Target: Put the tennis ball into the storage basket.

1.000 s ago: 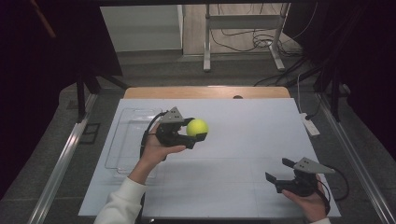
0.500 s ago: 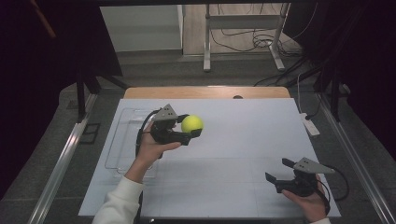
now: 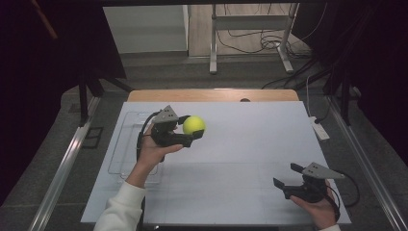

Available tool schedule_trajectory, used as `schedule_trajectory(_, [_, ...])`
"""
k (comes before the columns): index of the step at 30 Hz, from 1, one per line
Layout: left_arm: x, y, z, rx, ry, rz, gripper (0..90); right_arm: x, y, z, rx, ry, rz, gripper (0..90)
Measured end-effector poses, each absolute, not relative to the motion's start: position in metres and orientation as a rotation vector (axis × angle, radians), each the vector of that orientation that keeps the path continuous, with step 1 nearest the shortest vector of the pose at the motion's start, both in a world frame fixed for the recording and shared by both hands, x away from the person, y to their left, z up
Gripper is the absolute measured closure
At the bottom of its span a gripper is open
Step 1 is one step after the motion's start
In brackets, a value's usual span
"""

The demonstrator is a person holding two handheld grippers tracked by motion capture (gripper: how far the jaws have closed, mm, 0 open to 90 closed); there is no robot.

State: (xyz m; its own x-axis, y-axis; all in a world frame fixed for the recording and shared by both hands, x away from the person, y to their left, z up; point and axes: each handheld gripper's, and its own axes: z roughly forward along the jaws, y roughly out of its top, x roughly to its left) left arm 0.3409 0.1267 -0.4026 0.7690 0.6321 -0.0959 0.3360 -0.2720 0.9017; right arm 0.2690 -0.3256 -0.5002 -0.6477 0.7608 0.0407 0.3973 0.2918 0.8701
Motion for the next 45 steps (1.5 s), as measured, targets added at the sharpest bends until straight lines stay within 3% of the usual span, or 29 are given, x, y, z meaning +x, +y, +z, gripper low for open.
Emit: schedule_trajectory(45, [0.337,0.164,-0.393,1.801,0.822,0.416,26.7,0.269,-0.325,-0.500,1.039,2.183,1.309,9.2])
